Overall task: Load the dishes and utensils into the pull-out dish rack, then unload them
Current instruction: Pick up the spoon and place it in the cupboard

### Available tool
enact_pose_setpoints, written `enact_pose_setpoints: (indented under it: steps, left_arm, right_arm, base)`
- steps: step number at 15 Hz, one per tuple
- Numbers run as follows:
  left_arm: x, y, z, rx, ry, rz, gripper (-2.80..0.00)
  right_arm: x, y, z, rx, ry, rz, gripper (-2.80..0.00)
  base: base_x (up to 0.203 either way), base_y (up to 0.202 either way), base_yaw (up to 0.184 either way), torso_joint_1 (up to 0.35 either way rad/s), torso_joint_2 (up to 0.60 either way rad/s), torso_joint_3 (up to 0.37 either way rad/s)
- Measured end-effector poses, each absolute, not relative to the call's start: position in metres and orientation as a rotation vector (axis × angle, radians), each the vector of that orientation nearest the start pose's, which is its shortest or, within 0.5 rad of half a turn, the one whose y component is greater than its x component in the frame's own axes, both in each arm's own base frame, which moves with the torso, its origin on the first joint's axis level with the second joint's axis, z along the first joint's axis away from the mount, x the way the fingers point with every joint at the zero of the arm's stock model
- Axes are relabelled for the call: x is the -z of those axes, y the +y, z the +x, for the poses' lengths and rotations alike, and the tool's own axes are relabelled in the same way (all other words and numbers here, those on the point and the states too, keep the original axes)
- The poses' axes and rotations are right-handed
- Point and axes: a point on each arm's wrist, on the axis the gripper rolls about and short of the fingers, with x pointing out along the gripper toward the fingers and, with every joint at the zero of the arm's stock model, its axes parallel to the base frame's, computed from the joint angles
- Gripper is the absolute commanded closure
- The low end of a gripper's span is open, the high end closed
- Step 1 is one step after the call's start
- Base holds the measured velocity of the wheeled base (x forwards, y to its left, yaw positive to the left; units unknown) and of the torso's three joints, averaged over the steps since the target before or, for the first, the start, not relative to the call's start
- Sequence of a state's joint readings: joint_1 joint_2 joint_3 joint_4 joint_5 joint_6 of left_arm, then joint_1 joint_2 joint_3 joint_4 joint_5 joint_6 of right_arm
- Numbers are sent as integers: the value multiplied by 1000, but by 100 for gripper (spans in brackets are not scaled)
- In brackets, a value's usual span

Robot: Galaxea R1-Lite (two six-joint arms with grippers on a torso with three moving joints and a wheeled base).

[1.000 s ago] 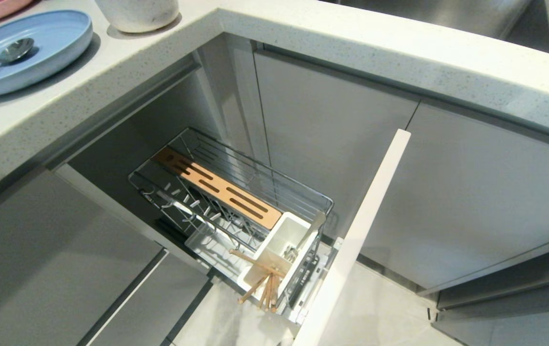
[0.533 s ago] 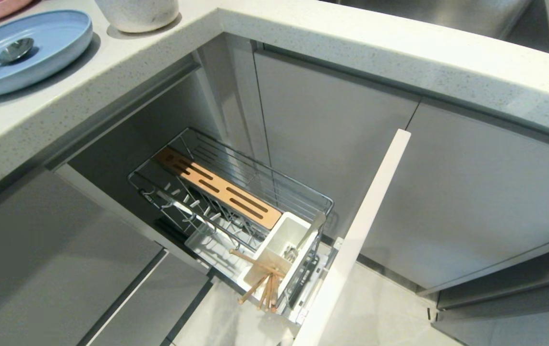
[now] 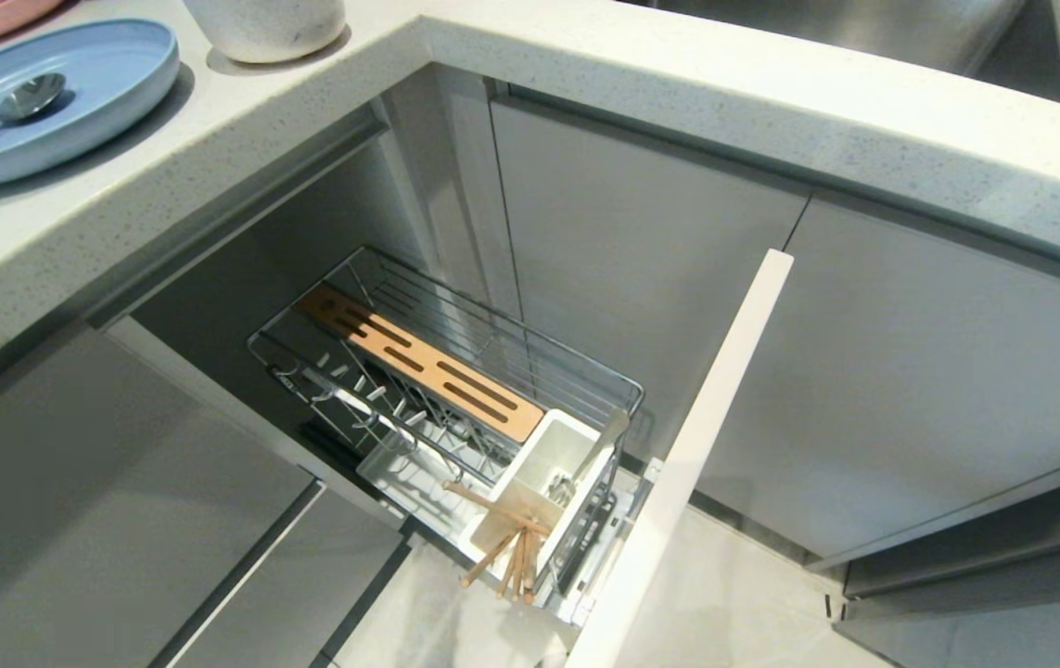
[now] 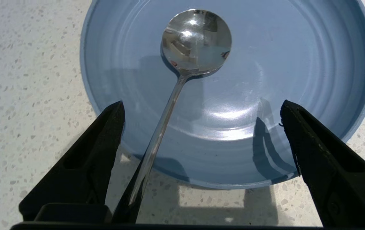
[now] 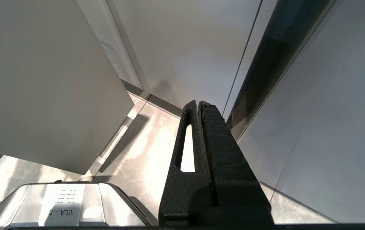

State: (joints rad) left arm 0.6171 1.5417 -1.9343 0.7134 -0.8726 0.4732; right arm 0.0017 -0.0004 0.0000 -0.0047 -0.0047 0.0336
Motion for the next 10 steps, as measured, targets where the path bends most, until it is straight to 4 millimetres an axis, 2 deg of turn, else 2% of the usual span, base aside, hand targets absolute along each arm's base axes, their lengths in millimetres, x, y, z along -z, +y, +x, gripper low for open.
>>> enact_pose_setpoints:
  steps: [10]
  left_arm:
    - [-407, 100, 188, 345, 167, 255, -280]
  right_arm:
    - [-76, 0, -23, 3, -5, 34, 0]
  base:
    - [0, 0, 0, 0, 0, 0]
